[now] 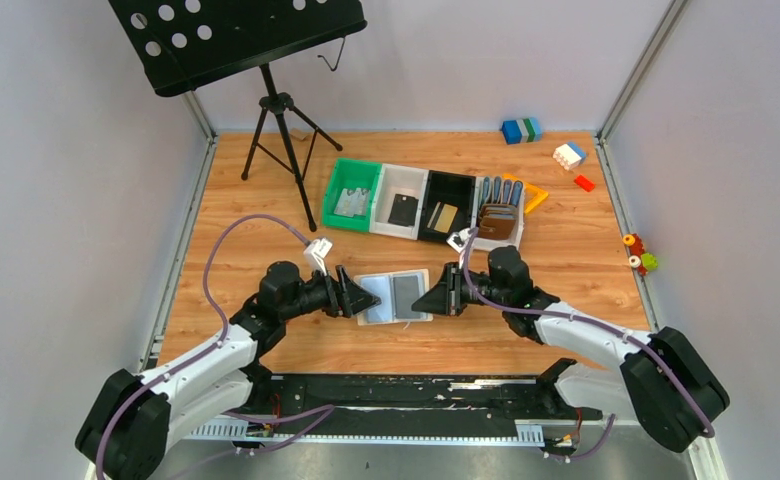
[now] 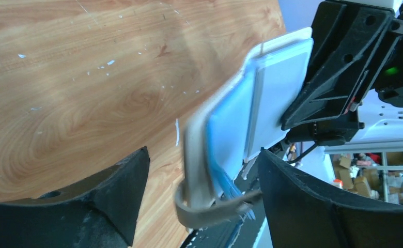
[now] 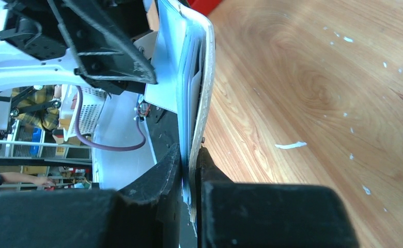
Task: Take the credit cards out of the card holder
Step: Open the card holder at the center of the board.
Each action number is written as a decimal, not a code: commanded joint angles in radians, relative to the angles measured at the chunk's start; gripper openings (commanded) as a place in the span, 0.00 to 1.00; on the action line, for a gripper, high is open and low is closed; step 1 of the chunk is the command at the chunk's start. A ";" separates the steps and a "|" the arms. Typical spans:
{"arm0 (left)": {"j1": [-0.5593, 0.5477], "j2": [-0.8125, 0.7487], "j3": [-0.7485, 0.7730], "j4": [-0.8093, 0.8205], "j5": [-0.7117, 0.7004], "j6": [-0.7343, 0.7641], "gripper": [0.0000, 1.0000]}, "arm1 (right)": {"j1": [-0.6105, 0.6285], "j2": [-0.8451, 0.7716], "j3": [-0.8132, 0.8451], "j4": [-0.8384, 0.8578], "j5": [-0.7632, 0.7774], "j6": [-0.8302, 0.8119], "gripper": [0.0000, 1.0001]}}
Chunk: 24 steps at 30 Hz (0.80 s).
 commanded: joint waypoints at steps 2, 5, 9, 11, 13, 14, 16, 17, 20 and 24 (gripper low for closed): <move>0.002 0.007 0.017 0.109 0.059 -0.016 0.65 | -0.002 -0.062 0.002 0.139 -0.078 -0.011 0.00; 0.002 -0.015 -0.007 0.185 0.091 -0.048 0.45 | -0.004 -0.063 0.000 0.171 -0.101 0.004 0.00; 0.002 -0.088 -0.029 0.212 0.117 -0.058 0.29 | -0.012 -0.063 -0.005 0.191 -0.121 0.009 0.00; 0.002 -0.140 -0.033 0.187 0.117 -0.048 0.20 | -0.018 -0.067 -0.008 0.195 -0.122 0.008 0.00; 0.002 -0.187 -0.037 0.185 0.129 -0.051 0.10 | -0.023 -0.066 -0.005 0.198 -0.133 0.007 0.02; 0.002 -0.210 -0.039 0.185 0.137 -0.056 0.05 | -0.024 -0.065 -0.003 0.201 -0.137 0.007 0.05; 0.002 -0.244 -0.036 0.190 0.165 -0.064 0.00 | -0.026 -0.060 -0.001 0.213 -0.147 0.016 0.17; 0.002 -0.251 -0.035 0.194 0.181 -0.070 0.00 | -0.025 -0.056 -0.003 0.230 -0.151 0.023 0.24; 0.002 -0.277 -0.042 0.234 0.216 -0.105 0.00 | -0.025 -0.038 -0.012 0.317 -0.182 0.068 0.32; 0.003 -0.300 -0.044 0.236 0.218 -0.125 0.00 | -0.024 -0.011 -0.010 0.397 -0.200 0.123 0.37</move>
